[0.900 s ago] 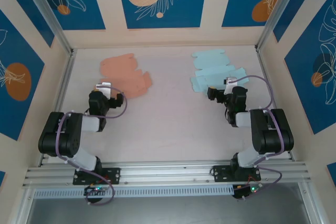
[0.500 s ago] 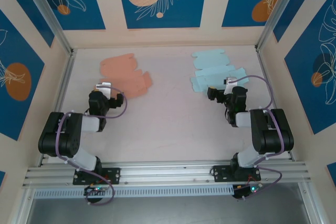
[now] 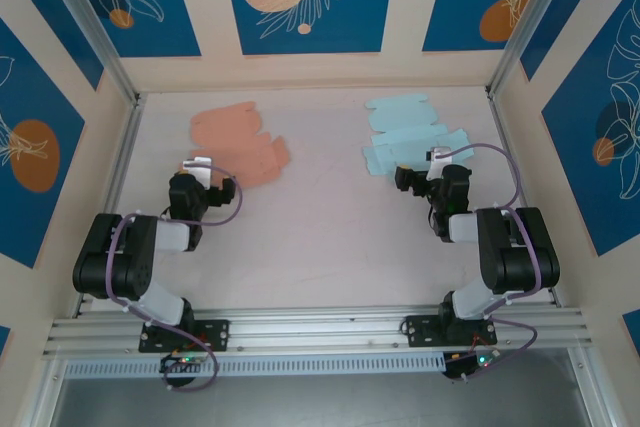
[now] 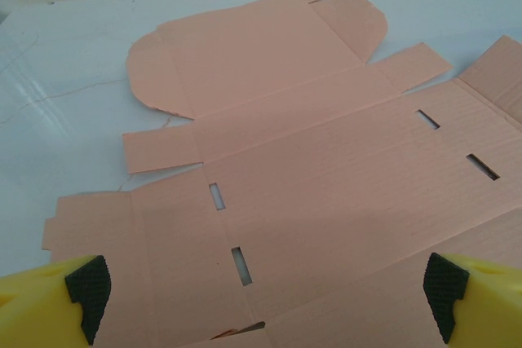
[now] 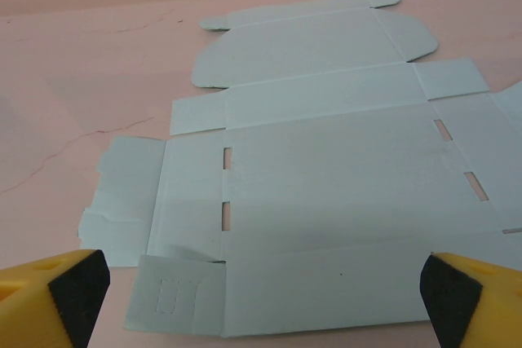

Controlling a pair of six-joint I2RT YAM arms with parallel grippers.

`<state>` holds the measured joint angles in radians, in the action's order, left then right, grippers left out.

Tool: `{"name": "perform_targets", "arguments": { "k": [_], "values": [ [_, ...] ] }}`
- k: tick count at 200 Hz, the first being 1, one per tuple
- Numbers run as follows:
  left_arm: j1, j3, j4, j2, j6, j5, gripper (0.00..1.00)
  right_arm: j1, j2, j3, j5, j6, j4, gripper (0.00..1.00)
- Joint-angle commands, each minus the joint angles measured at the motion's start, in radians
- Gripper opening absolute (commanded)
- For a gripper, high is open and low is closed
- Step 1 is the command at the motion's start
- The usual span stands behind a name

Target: Fold the paper box

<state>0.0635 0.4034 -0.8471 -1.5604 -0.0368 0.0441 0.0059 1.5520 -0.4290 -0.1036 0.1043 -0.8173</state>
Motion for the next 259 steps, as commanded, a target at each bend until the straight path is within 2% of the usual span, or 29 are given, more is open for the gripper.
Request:
{"name": "perform_targets", "arguments": {
  "k": [1, 23, 41, 62, 98, 113, 128, 166, 215, 259],
  "values": [
    [0.002, -0.005, 0.007, 0.023, -0.016, -0.024, 1.00, -0.005, -0.029, 0.016, 0.012, 0.003, 0.003, 0.99],
    [0.002, 0.005, 0.031, 0.032, -0.020, -0.036, 1.00, -0.005, -0.030, 0.010, 0.011, 0.006, 0.002, 1.00],
    [0.002, 0.015, 0.077, 0.066, -0.029, -0.058, 1.00, 0.001, -0.099, -0.065, -0.038, 0.021, 0.207, 1.00],
    [0.002, 0.006, 0.121, 0.139, -0.013, -0.022, 1.00, -0.002, -0.154, -0.091, -0.079, 0.062, 0.319, 1.00],
    [0.002, 0.023, 0.279, 0.292, 0.040, 0.037, 1.00, 0.039, -0.281, -0.242, -0.095, 0.136, 0.709, 0.99],
    [0.004, 0.030, 0.332, 0.348, 0.089, 0.016, 1.00, 0.088, -0.300, -0.326, -0.121, 0.154, 0.874, 1.00],
    [0.006, 0.039, 0.378, 0.393, 0.128, -0.018, 1.00, 0.154, -0.288, -0.422, -0.200, 0.178, 1.047, 1.00],
    [0.010, 0.041, 0.462, 0.484, 0.226, -0.022, 1.00, 0.313, -0.173, -0.621, -0.346, 0.231, 1.311, 0.99],
    [0.012, 0.045, 0.512, 0.550, 0.303, -0.053, 1.00, 0.446, 0.131, -0.908, -0.472, 0.253, 1.518, 1.00],
    [0.013, 0.059, 0.557, 0.554, 0.310, -0.041, 1.00, 0.468, 0.337, -1.106, -0.442, 0.249, 1.597, 0.96]
  ]
}}
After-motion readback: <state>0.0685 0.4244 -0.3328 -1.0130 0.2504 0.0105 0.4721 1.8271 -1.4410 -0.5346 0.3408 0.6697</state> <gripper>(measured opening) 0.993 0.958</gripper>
